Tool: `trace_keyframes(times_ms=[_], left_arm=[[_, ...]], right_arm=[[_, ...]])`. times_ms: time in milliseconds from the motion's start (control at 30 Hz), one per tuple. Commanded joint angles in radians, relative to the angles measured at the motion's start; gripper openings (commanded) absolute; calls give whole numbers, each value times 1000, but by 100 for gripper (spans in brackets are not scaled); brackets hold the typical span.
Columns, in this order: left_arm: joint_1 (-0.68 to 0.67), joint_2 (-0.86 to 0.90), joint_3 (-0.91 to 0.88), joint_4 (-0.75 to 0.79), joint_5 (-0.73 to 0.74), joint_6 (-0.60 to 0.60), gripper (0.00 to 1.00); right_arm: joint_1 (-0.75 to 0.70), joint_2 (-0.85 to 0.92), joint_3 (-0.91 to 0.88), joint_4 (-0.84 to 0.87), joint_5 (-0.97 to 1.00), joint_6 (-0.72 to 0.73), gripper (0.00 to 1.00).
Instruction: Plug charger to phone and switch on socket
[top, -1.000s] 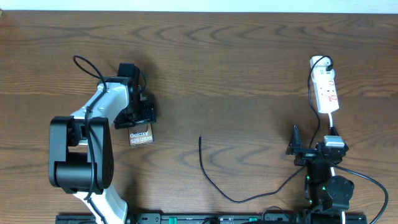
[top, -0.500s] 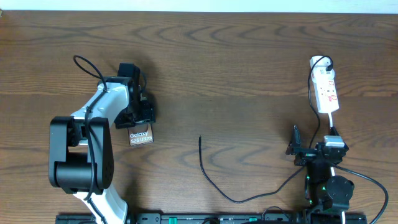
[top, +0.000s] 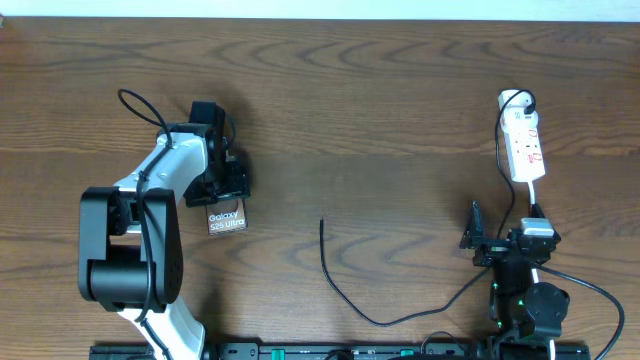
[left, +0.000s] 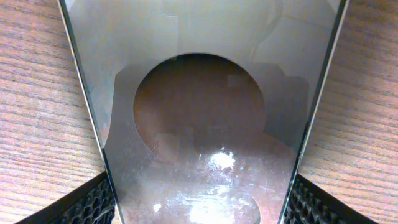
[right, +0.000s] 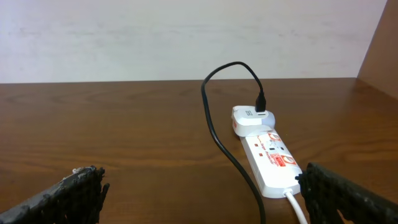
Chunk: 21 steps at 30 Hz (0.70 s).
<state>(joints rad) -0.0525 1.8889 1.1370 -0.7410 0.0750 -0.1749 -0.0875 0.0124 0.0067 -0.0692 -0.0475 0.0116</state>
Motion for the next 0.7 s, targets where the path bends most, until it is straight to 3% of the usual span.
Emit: trace_keyframes(times_ms=[0,667], left_arm=[[1,41,-35,-6,-8,26,7],[1,-13,86,-63,-7,25,8]], right_arm=[[-4,-6,-1,-5,8,10,99],[-4,-6,-1,-5,8,10,99]])
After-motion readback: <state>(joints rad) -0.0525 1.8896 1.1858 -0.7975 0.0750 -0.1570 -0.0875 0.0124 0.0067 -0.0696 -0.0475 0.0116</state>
